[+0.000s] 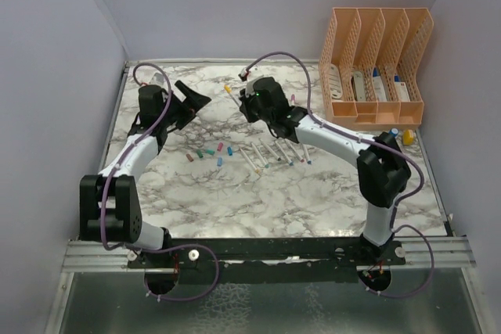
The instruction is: Open the pen caps
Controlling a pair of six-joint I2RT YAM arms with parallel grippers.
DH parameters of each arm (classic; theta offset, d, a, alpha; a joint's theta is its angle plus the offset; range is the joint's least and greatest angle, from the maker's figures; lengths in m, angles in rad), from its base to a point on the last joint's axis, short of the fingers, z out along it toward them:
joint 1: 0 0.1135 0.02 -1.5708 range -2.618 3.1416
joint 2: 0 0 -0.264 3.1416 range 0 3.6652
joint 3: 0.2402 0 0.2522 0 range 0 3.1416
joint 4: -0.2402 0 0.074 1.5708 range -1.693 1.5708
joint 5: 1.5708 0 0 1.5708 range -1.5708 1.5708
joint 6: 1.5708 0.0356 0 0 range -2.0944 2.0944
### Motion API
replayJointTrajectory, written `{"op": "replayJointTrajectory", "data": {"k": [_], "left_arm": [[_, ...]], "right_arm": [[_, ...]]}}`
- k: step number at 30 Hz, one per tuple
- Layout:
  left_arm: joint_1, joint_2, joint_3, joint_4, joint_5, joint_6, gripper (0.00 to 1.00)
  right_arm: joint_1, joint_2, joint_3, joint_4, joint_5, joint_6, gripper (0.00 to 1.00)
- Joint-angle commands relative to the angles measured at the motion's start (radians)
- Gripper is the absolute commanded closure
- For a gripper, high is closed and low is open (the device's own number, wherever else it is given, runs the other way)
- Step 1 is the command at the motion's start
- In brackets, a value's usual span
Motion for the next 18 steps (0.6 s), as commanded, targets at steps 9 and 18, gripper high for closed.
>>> {"op": "replayJointTrajectory", "data": {"k": [9,18], "left_arm": [[-0.186,0.211,0.177,0.196,0.044,-0.102,0.08],[-0.226,0.254,0.181,0.228,0.029,-0.124,0.11]], "right_arm": [[0.003,-0.236,-0.211,0.008,0.008,0.044,0.99],[0.003,-0.279,-0.249,0.019,-0.050,0.061,0.99]]}}
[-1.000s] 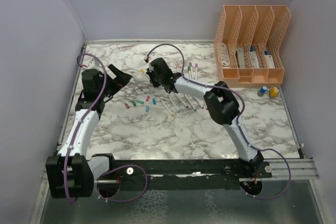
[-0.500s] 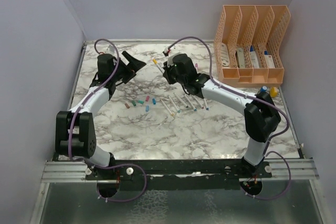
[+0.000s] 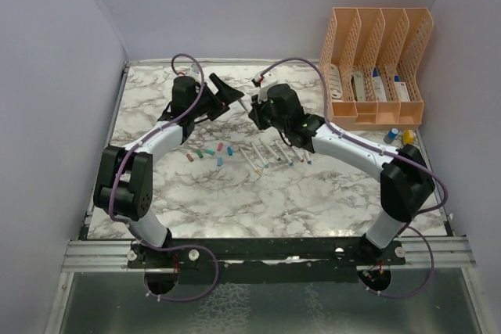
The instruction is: Open the pen caps
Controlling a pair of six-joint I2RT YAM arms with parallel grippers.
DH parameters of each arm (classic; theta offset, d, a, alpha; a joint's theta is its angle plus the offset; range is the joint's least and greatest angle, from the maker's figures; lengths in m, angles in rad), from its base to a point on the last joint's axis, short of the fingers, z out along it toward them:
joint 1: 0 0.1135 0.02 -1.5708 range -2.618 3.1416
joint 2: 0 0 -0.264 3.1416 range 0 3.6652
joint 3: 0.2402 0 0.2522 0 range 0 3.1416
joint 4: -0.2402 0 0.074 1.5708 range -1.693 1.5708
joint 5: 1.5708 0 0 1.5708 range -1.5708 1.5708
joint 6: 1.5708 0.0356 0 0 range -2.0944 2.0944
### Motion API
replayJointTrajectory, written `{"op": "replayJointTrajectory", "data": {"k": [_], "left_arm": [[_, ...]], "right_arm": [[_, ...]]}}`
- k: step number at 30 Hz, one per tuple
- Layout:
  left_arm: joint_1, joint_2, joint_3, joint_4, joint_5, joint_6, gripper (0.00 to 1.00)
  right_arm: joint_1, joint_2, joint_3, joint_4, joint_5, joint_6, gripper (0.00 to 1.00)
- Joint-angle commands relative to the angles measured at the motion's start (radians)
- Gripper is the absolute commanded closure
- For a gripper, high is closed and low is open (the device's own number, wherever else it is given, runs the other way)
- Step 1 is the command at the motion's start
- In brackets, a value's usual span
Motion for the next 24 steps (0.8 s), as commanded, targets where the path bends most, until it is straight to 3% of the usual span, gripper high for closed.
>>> {"op": "replayJointTrajectory", "data": {"k": [1,14,24], "left_arm": [[-0.003,0.015,0.019,0.054,0.003,-0.018,0.12],[-0.016,0.044,0.027,0.098,0.019,-0.039,0.36],[-0.027,0.047,0.016,0.119,0.023,-0.053,0.62]], "right_arm": [[0.002,-0.046,-0.027,0.023,-0.049,0.018,0.99],[0.003,-0.068,-0.053,0.051,-0.115,0.014,0.99],[0.003,-0.064,-0.053,0.059,-0.136,0.008,0.99]]}}
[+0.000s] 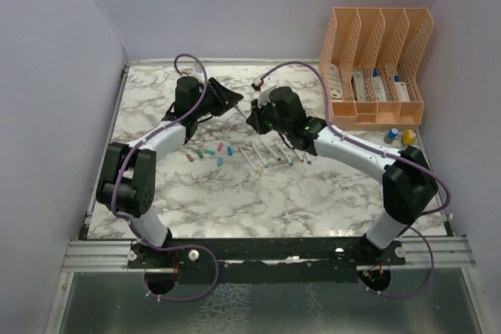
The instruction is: Open the pen caps
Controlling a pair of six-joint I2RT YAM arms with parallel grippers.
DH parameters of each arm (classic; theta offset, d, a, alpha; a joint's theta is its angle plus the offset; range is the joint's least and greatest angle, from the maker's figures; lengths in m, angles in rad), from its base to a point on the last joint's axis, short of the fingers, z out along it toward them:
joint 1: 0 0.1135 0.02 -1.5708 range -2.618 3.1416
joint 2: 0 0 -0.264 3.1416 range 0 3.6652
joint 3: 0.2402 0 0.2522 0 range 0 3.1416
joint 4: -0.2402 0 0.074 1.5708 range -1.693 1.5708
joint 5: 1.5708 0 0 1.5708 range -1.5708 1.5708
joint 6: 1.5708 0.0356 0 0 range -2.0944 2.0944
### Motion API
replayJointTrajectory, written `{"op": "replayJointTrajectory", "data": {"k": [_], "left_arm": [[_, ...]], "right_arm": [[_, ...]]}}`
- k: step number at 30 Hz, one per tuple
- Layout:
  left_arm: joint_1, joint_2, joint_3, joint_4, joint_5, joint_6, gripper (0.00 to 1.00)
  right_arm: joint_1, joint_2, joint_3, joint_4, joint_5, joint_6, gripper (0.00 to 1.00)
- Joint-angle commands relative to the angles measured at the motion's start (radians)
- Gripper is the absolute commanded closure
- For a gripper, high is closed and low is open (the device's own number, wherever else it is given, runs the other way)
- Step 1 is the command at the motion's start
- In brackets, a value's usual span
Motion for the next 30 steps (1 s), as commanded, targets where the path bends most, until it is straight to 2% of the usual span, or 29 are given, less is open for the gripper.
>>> {"op": "replayJointTrajectory", "data": {"k": [1,5,8,12,14,17,20,30], "left_arm": [[-0.004,0.007,0.016,0.046,0.021,-0.006,0.64],[-0.004,0.007,0.017,0.049,0.025,-0.007,0.76],[-0.005,0.009,0.016,0.052,0.029,-0.008,1.00],[-0.005,0.006,0.010,0.054,0.035,-0.011,1.00],[-0.007,0.001,0.005,0.054,0.033,-0.008,1.00],[-0.010,-0.010,-0.002,0.054,0.035,-0.003,1.00],[-0.018,-0.023,-0.011,0.053,0.037,0.003,1.00],[-0.077,-0.073,-0.037,0.042,0.012,0.036,1.00]], "right_arm": [[0.003,-0.033,-0.006,0.043,-0.032,0.000,0.99],[0.003,-0.035,-0.007,0.043,-0.024,0.000,0.99],[0.003,-0.034,-0.009,0.043,-0.021,0.001,0.99],[0.003,-0.029,0.002,0.035,-0.018,0.002,0.98],[0.003,-0.023,0.012,0.026,-0.014,0.002,0.84],[0.003,-0.014,0.022,0.019,-0.010,0.000,0.55],[0.003,0.000,0.037,0.013,-0.005,0.001,0.43],[0.003,0.085,0.143,-0.067,-0.015,0.031,0.42]]}}
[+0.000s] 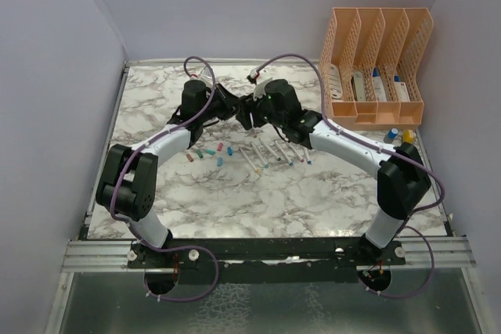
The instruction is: Open the pen caps
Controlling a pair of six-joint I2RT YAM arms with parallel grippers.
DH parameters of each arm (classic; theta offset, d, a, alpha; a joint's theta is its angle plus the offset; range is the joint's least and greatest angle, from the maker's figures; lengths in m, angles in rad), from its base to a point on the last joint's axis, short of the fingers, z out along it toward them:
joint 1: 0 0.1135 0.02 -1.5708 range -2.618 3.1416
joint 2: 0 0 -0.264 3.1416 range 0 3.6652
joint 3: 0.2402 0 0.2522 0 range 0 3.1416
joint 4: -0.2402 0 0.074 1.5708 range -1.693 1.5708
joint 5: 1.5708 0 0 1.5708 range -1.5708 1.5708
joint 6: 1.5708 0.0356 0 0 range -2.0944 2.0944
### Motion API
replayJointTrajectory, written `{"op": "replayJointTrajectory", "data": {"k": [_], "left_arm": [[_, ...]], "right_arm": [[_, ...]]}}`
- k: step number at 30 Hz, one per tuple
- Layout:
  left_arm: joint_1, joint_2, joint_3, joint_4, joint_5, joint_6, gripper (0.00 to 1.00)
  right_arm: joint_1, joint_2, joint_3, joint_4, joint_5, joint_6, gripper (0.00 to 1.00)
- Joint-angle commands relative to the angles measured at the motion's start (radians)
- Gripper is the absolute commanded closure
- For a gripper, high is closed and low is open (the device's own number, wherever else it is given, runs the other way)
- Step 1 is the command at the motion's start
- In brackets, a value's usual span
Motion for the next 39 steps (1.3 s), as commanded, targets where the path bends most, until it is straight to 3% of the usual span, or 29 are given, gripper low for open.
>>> {"op": "replayJointTrajectory", "data": {"k": [1,7,16,21,27,35,39], "left_arm": [[-0.032,-0.062,-0.010,0.010,-0.008,0.035,1.00],[-0.046,-0.081,-0.010,-0.002,-0.022,0.049,1.00],[-0.070,-0.086,-0.003,-0.025,-0.031,0.070,1.00],[-0.080,-0.093,0.005,-0.070,-0.059,0.103,1.00],[-0.052,-0.066,0.079,-0.168,-0.128,0.171,1.00],[0.038,0.076,0.247,-0.206,-0.118,0.195,1.00],[0.044,0.115,0.274,-0.232,-0.109,0.211,1.00]], "right_arm": [[0.002,0.051,0.062,-0.054,-0.005,0.026,0.42],[0.002,0.074,0.085,-0.079,-0.007,0.039,0.48],[0.002,0.070,0.087,-0.075,0.001,0.040,0.73],[0.002,0.070,0.091,-0.084,0.009,0.037,0.98],[0.002,0.033,0.044,-0.107,0.021,0.032,0.99],[0.002,-0.092,-0.149,-0.114,0.019,0.075,0.99],[0.001,-0.157,-0.230,-0.130,0.100,0.086,0.99]]}}
